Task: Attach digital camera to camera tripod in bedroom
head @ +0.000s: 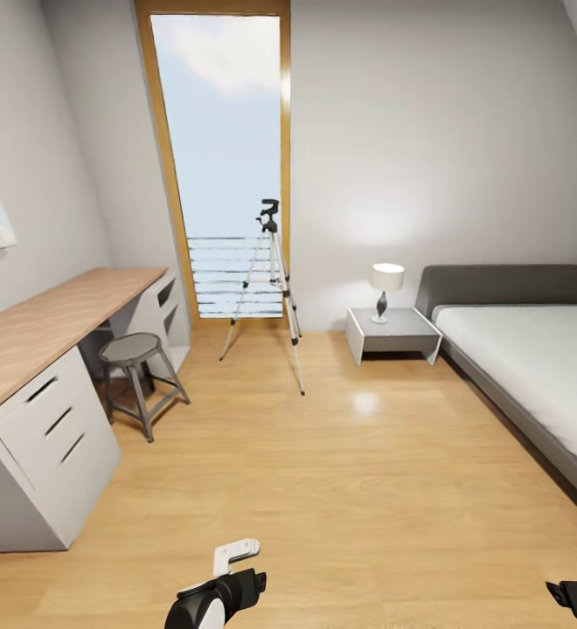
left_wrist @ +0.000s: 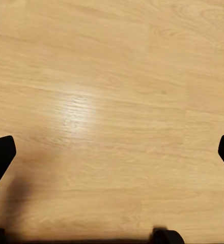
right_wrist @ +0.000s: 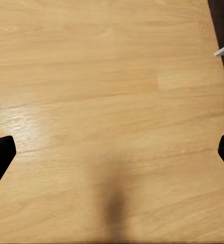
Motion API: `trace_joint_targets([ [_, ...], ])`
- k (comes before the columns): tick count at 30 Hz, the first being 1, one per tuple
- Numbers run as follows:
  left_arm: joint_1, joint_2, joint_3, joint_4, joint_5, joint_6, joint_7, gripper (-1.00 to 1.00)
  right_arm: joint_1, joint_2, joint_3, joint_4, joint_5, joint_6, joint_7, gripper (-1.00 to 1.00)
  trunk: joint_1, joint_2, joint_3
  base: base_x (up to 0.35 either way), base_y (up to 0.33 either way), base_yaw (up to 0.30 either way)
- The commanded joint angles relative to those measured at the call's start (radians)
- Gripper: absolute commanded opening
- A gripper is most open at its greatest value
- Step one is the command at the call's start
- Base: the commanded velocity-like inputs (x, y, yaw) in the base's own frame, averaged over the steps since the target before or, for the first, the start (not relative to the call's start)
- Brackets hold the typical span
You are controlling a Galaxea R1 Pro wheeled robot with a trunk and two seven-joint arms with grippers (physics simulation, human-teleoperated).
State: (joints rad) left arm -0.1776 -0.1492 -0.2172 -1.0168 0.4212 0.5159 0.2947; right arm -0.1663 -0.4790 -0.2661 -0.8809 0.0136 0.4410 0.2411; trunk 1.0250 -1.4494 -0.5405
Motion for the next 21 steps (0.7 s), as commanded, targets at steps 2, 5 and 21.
trace_joint_targets([
  [2, 0.0, 0.0, -0.002, -0.002, 0.011, 0.003, 0.01, 1.0, -0.001, 0.0, -0.002, -0.001, 0.002, 0.005, 0.006, 1.0, 0.0, -0.001, -0.002, 0.001, 0.0, -0.247],
  [5, 0.0, 0.0, -0.001, -0.001, 0.011, 0.003, 0.011, 1.0, -0.001, 0.0, -0.002, -0.001, 0.002, 0.005, 0.006, 1.0, 0.0, -0.001, -0.004, 0.0, 0.0, -0.247],
  [21, 0.0, 0.0, 0.001, -0.012, 0.15, 0.026, 0.039, 1.0, -0.001, -0.001, -0.002, -0.001, 0.002, 0.005, 0.006, 1.0, 0.0, -0.001, -0.012, 0.0, 0.0, -0.247],
])
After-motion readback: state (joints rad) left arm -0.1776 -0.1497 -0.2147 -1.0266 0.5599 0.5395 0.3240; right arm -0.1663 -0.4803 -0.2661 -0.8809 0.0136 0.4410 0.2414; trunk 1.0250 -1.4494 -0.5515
